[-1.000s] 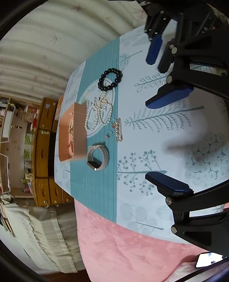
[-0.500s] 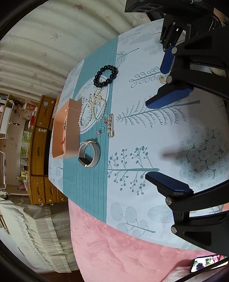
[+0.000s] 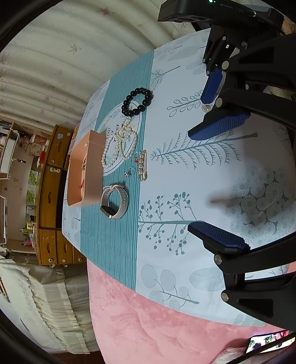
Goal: Organize jewelry
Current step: 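Grasp the round pearl button with the right tool while the left tool approaches the safety pin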
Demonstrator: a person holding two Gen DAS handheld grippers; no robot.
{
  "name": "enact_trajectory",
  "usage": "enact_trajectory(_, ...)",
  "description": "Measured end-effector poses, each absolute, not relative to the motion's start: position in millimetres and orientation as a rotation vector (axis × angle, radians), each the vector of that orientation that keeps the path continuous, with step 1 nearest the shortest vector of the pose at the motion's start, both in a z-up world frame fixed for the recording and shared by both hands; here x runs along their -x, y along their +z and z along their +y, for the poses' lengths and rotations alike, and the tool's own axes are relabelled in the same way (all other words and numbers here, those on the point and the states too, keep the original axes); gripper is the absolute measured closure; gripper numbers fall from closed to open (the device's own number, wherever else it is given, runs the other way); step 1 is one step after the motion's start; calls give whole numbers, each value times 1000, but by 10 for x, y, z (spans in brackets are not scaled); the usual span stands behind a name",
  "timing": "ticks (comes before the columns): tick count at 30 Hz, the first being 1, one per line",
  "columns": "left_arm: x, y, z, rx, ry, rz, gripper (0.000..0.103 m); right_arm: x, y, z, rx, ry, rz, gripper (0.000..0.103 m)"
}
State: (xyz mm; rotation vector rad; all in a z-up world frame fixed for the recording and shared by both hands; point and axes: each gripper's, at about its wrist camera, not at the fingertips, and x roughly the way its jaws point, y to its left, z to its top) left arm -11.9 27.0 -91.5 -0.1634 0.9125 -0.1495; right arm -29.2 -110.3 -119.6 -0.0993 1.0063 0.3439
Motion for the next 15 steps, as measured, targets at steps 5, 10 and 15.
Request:
enact_trajectory(5, 116, -916, 287, 176, -151, 917, 31, 286, -1201, -1070, 134, 342, 999, 75)
enact_trajectory(10, 102, -927, 299, 188, -150, 921, 31, 275, -1206, -1069, 149, 352, 994, 75)
enact_trajectory(15, 94, -942, 306, 186, -151, 925, 31, 284, -1210, -1049, 179, 359, 981, 75)
